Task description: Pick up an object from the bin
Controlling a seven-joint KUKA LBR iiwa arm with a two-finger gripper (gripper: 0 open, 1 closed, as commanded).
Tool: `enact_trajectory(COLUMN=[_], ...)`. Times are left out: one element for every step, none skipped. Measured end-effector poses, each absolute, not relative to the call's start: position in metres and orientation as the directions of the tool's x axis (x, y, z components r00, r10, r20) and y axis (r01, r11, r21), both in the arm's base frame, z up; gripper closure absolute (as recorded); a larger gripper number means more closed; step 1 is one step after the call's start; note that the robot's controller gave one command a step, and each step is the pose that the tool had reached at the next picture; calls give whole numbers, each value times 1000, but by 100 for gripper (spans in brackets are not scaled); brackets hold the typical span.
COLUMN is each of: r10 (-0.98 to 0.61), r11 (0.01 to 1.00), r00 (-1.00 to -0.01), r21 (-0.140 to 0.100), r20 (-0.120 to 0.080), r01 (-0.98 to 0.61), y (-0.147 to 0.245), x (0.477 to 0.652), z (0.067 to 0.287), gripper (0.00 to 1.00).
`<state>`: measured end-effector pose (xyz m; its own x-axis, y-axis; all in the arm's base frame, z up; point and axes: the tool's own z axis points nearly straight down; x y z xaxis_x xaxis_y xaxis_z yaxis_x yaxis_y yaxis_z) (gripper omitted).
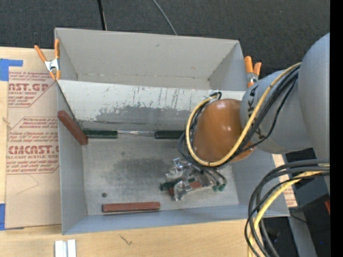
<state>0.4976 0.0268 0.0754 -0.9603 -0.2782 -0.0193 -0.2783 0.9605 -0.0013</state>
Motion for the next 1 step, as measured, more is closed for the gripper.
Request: enact_trajectory(r10=[-221], r11=[975], r00=[-975], r21=[1], r20=[-1], r01=[-221], y=[33], x=[488], z=[209], gripper=[100])
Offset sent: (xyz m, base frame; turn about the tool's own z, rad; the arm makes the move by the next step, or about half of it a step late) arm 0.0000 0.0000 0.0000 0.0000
